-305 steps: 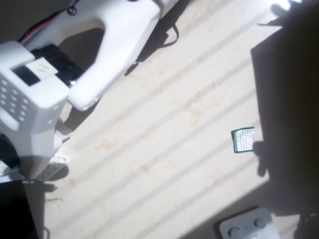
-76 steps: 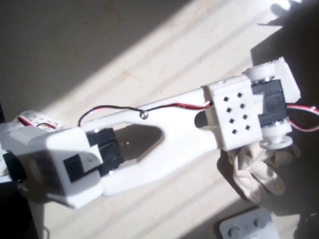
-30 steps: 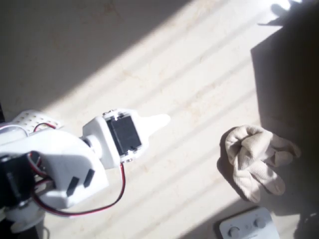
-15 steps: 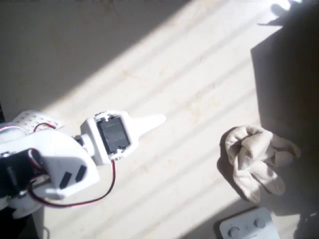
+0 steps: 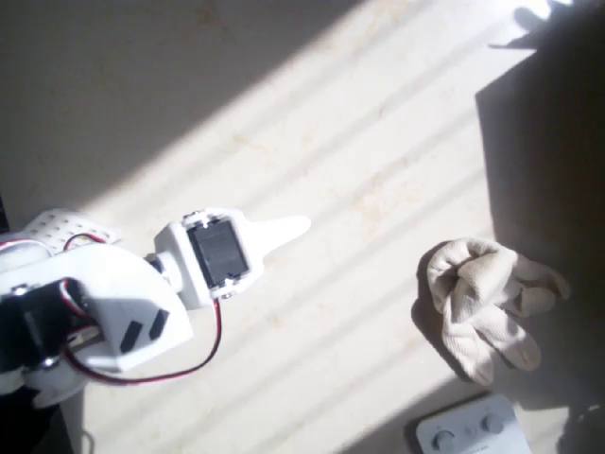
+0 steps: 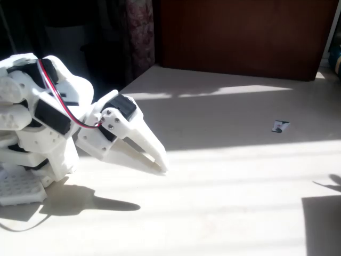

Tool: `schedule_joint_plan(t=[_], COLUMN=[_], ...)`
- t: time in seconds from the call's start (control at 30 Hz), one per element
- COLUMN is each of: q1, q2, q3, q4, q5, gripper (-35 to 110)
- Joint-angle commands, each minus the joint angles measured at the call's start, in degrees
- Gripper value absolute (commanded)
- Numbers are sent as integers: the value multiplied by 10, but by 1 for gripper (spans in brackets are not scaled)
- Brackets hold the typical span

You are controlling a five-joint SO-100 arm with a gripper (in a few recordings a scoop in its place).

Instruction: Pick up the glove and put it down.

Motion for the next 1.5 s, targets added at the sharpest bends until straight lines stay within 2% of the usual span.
schedule_joint_plan(t=[0.0, 0.23, 1.47], q1=[-1, -2, -3], q2=[4, 4, 6], q3=[4, -11, -11], q4=[25, 100, 108], q5=[4, 4, -3], gripper=[0, 0, 0])
